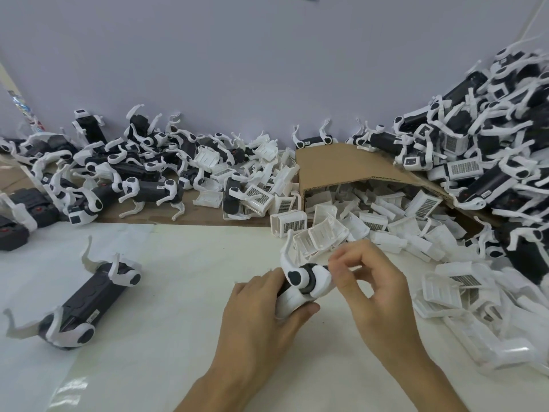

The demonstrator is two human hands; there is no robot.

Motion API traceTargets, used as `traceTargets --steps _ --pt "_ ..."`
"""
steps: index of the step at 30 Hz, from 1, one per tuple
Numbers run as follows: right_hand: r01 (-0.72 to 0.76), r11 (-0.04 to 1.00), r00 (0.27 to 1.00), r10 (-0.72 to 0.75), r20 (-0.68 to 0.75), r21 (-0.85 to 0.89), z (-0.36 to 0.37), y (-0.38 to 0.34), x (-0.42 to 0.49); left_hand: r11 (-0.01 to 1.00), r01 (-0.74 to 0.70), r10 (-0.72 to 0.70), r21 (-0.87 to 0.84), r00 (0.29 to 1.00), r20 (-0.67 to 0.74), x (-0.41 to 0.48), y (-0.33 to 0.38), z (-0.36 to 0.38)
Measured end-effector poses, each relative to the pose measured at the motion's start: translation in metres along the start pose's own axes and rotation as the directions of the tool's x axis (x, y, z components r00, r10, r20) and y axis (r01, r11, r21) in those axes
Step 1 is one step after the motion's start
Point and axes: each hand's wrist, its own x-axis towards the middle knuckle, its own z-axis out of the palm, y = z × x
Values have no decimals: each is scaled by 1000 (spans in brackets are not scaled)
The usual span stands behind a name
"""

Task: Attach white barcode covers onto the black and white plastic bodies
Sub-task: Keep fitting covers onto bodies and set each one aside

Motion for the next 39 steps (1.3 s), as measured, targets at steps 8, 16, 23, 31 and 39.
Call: traceTargets --steps 8,16,23,31,39 --pt "-362 920 839 250 484 152 -26 -4 13 946 -51 117 -321 975 191 4 -1 -17" --pt "-545 783 810 399 430 299 -37 14 17 944 -1 -62 -329 981 -181 7 -8 -14" --pt "-705 626 698 525 488 334 -56 30 20 885 154 -283 -439 927 -248 15 -19 -10" --pt "-312 865 896 405 -181 393 -139 -35 139 835 231 -353 -500 921 -164 21 -19 -13" --pt "-402 865 892 444 -87 299 -110 -35 156 833 205 -362 -513 904 -228 21 -11 -14"
